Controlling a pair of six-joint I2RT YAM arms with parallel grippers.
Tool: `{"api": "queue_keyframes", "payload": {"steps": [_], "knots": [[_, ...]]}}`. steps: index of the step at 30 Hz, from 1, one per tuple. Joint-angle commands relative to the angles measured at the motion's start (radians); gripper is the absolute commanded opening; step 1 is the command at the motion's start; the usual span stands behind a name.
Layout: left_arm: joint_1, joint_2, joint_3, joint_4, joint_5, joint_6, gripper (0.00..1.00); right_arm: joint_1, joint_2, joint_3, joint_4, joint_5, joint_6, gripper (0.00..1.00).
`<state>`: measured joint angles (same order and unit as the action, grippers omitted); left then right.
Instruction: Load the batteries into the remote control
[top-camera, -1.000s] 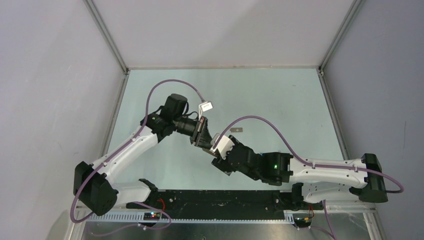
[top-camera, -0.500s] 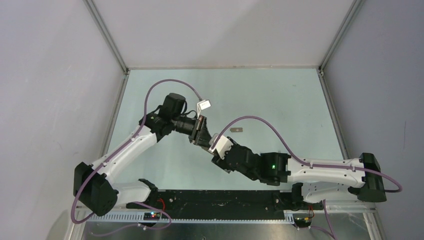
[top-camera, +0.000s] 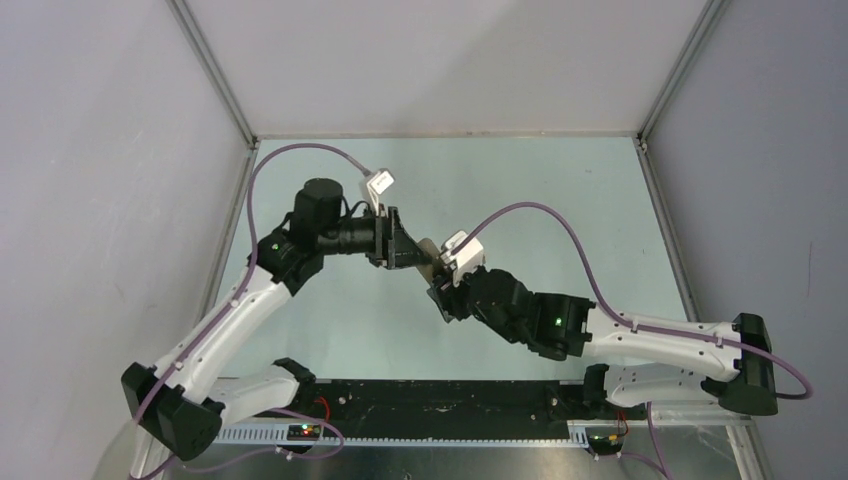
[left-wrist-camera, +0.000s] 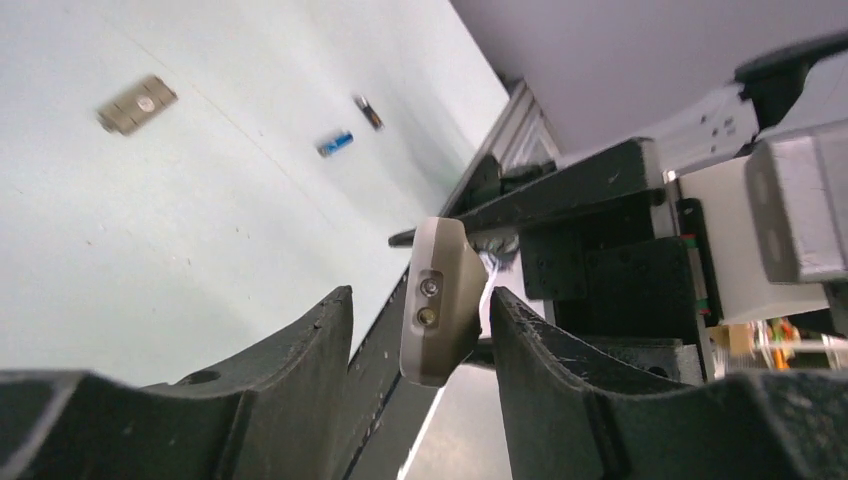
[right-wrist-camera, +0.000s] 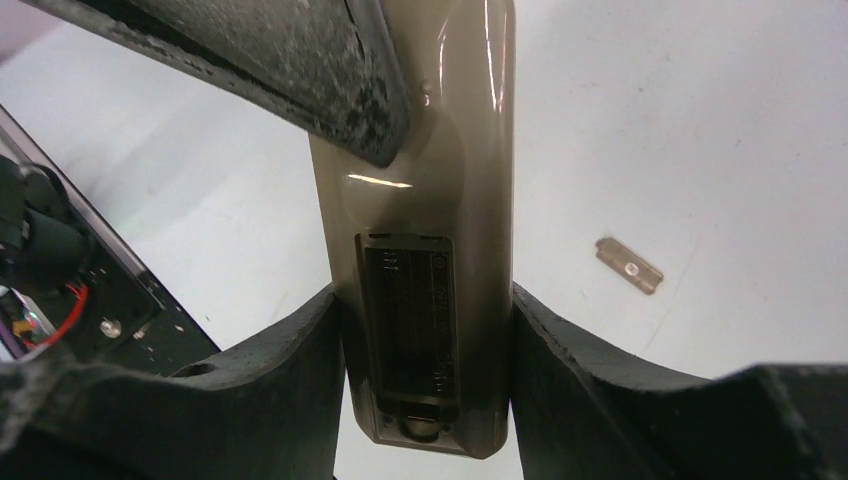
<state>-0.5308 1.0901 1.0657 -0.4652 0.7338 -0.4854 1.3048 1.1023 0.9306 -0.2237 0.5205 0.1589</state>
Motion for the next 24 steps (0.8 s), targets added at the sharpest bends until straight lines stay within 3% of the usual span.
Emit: {"api": "queue_keyframes", "payload": {"steps": [1, 7, 13, 16, 18, 19, 21, 23, 24], "knots": [[-0.004, -0.064, -0.042, 0.209, -0.141, -0.162, 0.56, -0.032, -0.012, 0.004, 0.107, -0.037, 0.103, 0.35], [-0.045, -0.112, -0.16, 0.448, -0.193, -0.29, 0.57, -0.066, -0.004, 0.004, 0.157, -0.086, 0.189, 0.36], [-0.078, -0.096, -0.187, 0.459, -0.224, -0.29, 0.52, -0.076, 0.009, 0.004, 0.187, -0.11, 0.227, 0.36], [-0.078, -0.11, -0.193, 0.459, -0.263, -0.283, 0.39, -0.081, 0.017, 0.004, 0.183, -0.116, 0.246, 0.37], [-0.08, -0.121, -0.196, 0.459, -0.284, -0.271, 0.2, -0.087, 0.019, 0.004, 0.172, -0.122, 0.264, 0.38], [-0.079, -0.127, -0.197, 0.459, -0.29, -0.267, 0.06, -0.09, 0.019, 0.004, 0.161, -0.121, 0.281, 0.39], [-0.08, -0.128, -0.197, 0.457, -0.307, -0.245, 0.01, -0.095, 0.015, 0.004, 0.141, -0.124, 0.306, 0.52], [-0.077, -0.121, -0.188, 0.401, -0.34, -0.194, 0.0, -0.099, -0.004, 0.004, 0.109, -0.134, 0.325, 0.76], [-0.077, -0.114, -0.183, 0.381, -0.348, -0.175, 0.0, -0.099, -0.014, 0.004, 0.08, -0.136, 0.338, 0.81]]}}
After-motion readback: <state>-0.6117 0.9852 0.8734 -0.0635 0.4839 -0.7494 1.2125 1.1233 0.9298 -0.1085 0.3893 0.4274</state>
